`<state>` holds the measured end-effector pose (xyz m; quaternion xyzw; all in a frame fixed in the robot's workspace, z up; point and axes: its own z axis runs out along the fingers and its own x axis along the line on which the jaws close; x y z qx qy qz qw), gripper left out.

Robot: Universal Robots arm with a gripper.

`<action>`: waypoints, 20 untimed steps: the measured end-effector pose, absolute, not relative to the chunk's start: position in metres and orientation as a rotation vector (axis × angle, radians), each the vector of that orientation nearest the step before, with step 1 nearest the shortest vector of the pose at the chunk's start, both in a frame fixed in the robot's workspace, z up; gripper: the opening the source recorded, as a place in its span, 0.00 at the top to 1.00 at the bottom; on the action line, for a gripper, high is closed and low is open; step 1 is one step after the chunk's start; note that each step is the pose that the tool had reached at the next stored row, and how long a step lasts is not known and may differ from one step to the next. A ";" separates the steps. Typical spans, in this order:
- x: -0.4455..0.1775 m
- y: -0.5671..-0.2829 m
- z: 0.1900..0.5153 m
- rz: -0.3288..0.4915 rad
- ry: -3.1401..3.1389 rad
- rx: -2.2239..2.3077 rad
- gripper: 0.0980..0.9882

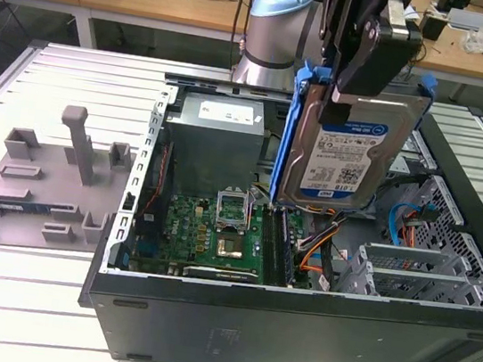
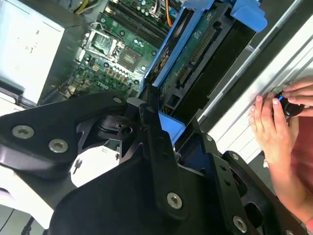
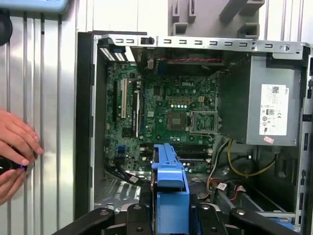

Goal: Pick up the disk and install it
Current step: 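Insert the disk into the insertion slot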

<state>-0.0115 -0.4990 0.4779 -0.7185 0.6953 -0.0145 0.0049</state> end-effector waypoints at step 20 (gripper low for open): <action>0.016 -0.523 0.480 -0.027 2.255 -2.191 0.70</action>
